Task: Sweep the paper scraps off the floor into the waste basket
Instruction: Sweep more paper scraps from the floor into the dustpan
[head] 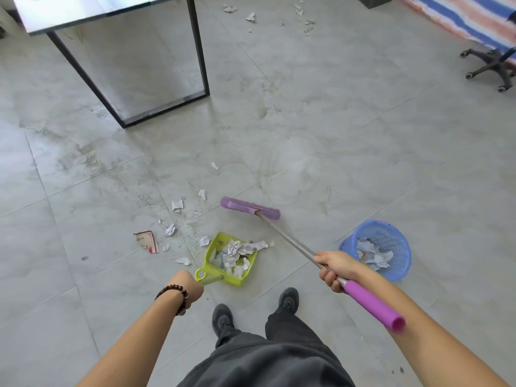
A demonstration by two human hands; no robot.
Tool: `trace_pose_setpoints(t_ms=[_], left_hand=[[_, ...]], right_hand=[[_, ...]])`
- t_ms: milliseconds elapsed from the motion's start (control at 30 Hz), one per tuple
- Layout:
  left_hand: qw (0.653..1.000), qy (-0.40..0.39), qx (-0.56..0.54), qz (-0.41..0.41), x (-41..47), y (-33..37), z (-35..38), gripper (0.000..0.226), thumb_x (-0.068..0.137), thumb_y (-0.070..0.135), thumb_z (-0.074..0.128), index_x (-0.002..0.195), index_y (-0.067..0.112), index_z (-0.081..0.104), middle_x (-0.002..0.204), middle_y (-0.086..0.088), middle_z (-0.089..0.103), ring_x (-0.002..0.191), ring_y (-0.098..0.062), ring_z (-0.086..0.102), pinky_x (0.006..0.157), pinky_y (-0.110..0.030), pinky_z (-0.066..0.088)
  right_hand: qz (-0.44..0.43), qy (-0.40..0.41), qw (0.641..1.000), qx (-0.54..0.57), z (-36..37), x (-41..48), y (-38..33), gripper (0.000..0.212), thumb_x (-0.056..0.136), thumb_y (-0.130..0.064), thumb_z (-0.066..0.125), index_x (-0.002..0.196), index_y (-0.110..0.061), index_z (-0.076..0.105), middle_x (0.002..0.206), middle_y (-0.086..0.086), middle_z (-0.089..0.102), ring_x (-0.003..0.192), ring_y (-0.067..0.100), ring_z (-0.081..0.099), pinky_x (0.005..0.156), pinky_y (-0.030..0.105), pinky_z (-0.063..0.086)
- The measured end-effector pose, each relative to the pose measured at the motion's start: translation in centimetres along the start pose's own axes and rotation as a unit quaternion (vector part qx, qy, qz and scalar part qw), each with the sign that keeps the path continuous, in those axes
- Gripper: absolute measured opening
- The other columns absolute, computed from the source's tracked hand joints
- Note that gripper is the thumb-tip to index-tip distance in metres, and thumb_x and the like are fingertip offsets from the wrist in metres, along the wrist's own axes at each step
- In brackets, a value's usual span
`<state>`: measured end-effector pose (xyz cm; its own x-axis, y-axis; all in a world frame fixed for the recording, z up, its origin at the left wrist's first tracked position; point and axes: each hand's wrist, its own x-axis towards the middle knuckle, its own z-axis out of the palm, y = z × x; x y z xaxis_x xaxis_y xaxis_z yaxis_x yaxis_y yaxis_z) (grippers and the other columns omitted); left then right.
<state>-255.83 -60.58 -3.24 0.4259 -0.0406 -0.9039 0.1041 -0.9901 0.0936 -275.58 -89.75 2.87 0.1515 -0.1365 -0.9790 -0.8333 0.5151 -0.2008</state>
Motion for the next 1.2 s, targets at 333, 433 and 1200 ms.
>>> trace_pose_setpoints(t_ms=[333, 433, 1200], left_hand=[[0.998, 0.015, 0.067, 0.007, -0.6, -1.2, 0.7, 0.010, 0.082, 0.004, 0.044, 0.072, 0.008, 0.043, 0.063, -0.008, 0.041, 0.050, -0.021, 0.039, 0.044, -0.020, 0.032], [0.996, 0.035, 0.080, 0.019, -1.0, -1.3, 0.9, 0.015, 0.086, 0.006, 0.045, 0.071, 0.007, 0.045, 0.062, -0.008, 0.045, 0.050, -0.021, 0.043, 0.044, -0.019, 0.034], [0.999, 0.003, -0.043, -0.014, -1.0, -7.8, 0.8, 0.006, 0.081, 0.006, 0.046, 0.078, 0.009, 0.042, 0.071, -0.008, 0.039, 0.053, -0.019, 0.033, 0.045, -0.021, 0.027]], right_hand=[[-0.038, 0.041, 0.998, -0.039, 9.2, 2.9, 3.1, 0.011, 0.084, 0.000, 0.044, 0.086, -0.001, 0.054, 0.051, 0.009, 0.047, 0.039, 0.015, 0.040, 0.041, 0.023, 0.036], [-0.021, 0.011, 0.999, -0.047, 10.8, 1.8, 5.4, 0.013, 0.079, 0.003, 0.042, 0.077, -0.002, 0.053, 0.048, 0.009, 0.048, 0.038, 0.015, 0.042, 0.041, 0.023, 0.039], [-0.090, -0.045, 0.990, -0.104, 9.8, -0.4, 1.9, 0.014, 0.087, 0.003, 0.047, 0.093, -0.010, 0.048, 0.054, 0.001, 0.040, 0.034, 0.005, 0.035, 0.033, 0.016, 0.032]])
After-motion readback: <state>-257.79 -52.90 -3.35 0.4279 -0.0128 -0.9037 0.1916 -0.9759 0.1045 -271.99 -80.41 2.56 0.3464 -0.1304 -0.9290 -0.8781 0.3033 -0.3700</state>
